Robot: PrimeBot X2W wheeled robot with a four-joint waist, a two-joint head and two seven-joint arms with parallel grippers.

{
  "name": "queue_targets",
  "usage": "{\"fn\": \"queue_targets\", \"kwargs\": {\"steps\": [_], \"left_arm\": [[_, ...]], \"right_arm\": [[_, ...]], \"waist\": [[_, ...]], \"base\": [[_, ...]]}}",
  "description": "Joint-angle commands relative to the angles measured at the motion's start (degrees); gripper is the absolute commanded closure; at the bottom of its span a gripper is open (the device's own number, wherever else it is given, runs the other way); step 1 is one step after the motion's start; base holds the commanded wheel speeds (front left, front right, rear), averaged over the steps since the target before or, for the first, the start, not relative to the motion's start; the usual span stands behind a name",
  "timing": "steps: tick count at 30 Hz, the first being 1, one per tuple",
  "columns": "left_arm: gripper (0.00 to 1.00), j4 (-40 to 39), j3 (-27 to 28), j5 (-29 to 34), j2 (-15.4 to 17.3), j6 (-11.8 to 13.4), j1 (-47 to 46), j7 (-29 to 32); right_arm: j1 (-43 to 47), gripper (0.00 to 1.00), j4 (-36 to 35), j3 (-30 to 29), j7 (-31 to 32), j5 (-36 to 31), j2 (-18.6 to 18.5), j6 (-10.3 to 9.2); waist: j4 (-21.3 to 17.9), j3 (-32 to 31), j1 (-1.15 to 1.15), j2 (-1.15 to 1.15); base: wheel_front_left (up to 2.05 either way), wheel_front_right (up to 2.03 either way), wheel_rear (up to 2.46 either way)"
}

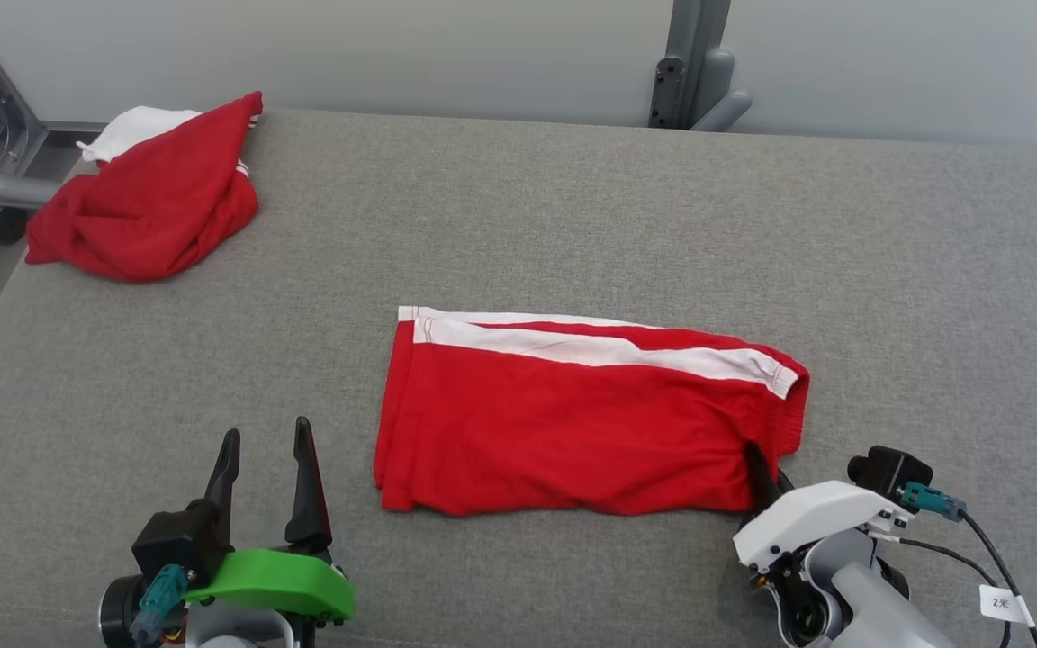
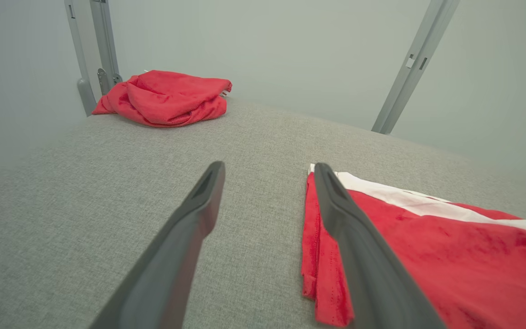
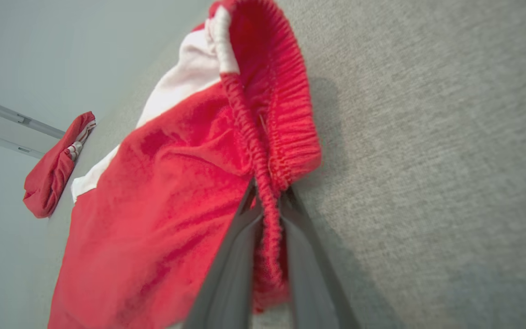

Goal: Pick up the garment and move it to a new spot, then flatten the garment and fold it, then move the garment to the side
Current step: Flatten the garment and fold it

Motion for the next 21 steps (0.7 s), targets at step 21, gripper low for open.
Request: {"fn": "queue_targets", "kwargs": {"steps": [21], "left_arm": [[0.0,-2.3,-2.4,-0.7,0.1,0.8,-0.1,-0.2]], "right_arm": [[3.7,1.0,-6.9,-8.4,3.6,0.1,-13.0,-0.04]], "waist": [[-6.7,-0.5,0.0,0.0]], "base": [[0.0,0.0,0.0]]}}
